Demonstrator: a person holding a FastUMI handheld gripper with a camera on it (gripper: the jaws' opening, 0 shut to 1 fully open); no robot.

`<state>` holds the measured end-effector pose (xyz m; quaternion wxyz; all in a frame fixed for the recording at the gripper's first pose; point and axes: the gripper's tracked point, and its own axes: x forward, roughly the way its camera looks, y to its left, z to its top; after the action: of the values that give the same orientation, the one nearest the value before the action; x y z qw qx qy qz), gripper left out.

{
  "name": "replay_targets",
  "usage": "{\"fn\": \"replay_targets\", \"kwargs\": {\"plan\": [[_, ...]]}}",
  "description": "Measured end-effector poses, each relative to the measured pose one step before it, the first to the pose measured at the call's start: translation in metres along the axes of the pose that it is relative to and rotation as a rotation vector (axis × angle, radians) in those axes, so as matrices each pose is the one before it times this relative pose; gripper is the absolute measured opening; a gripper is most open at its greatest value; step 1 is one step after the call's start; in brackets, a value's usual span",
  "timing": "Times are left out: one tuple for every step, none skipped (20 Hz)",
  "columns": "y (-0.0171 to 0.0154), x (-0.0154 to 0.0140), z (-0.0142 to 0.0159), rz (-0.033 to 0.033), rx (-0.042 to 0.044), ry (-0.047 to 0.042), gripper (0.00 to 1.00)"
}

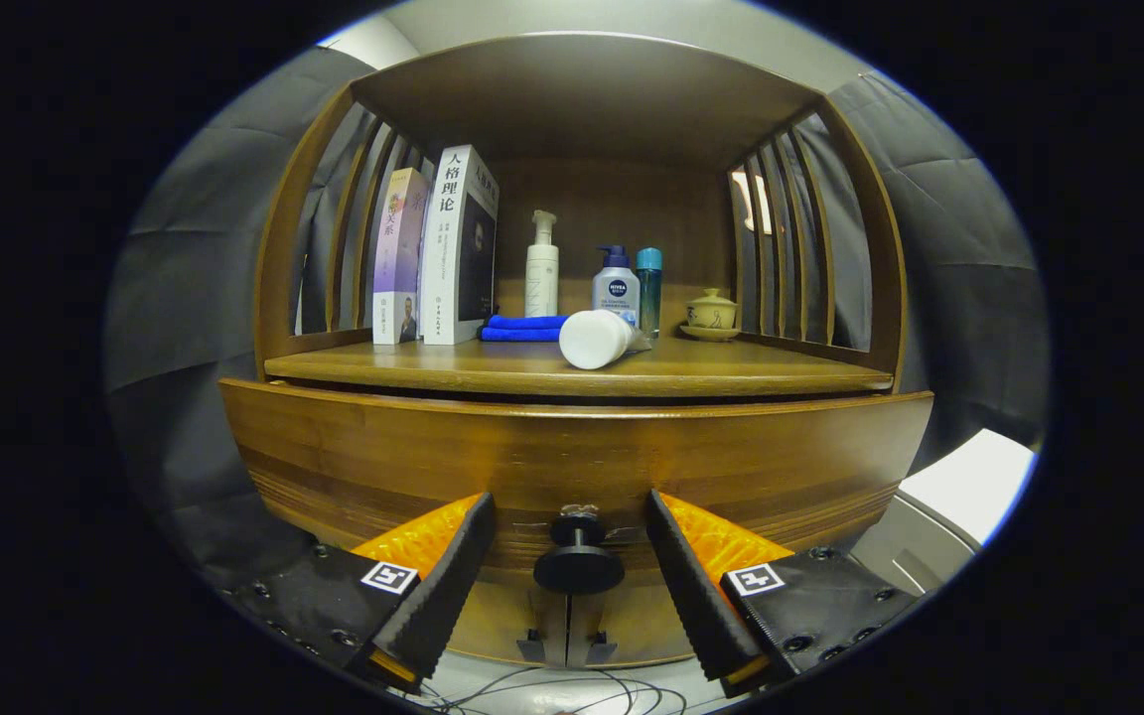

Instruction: Pull open the drawer, take out the items inside it, and place them on the countertop above the cabinet.

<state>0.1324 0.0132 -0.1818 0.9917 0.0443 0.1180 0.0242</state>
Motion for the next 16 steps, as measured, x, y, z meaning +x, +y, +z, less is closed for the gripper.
{"fn": "replay_targets", "kwargs": {"plan": [[-0.00018, 0.00351, 0.00101, 0.00096, 0.00052, 0.00284, 0.97], [0.00022, 0.00416, 0.00047, 0.00072, 0.00090, 0.00166, 0.97], [-0.00038, 0.00441, 0.00092, 0.00083, 0.00033, 0.00104, 0.97], [-0.00008, 0.00362, 0.00072, 0.00080, -0.00135, 0.00086, 0.97], [0.00012, 0.00362, 0.00096, 0.00156, -0.00240, 0.00006, 0.98], [-0.00045, 0.00314, 0.00100, 0.00176, 0.00231, -0.00043, 0.98], [-0.00009, 0.00411, 0.00105, 0.00140, 0.00301, 0.00007, 0.97], [-0.00123, 0.00077, -0.00007, -0.00379, -0.00128, -0.00026, 0.97], [-0.00227, 0.00385, 0.00004, -0.00779, 0.00281, 0.00125, 0.98], [0.00125, 0.00072, 0.00143, 0.00091, 0.00569, -0.01439, 0.98], [0.00019, 0.00061, -0.00180, 0.00031, 0.00347, 0.00153, 0.98], [-0.00083, -0.00065, 0.00009, -0.00203, -0.00151, -0.00654, 0.97], [0.00005, 0.00007, -0.00036, -0.00284, -0.00087, 0.00393, 0.97], [-0.00066, -0.00071, -0.00238, -0.00245, -0.00559, 0.01182, 0.97], [-0.00050, -0.00311, 0.00042, -0.00138, -0.00477, 0.00289, 0.97], [-0.00031, -0.00305, 0.00266, -0.00344, -0.00301, -0.00559, 0.98]]}}
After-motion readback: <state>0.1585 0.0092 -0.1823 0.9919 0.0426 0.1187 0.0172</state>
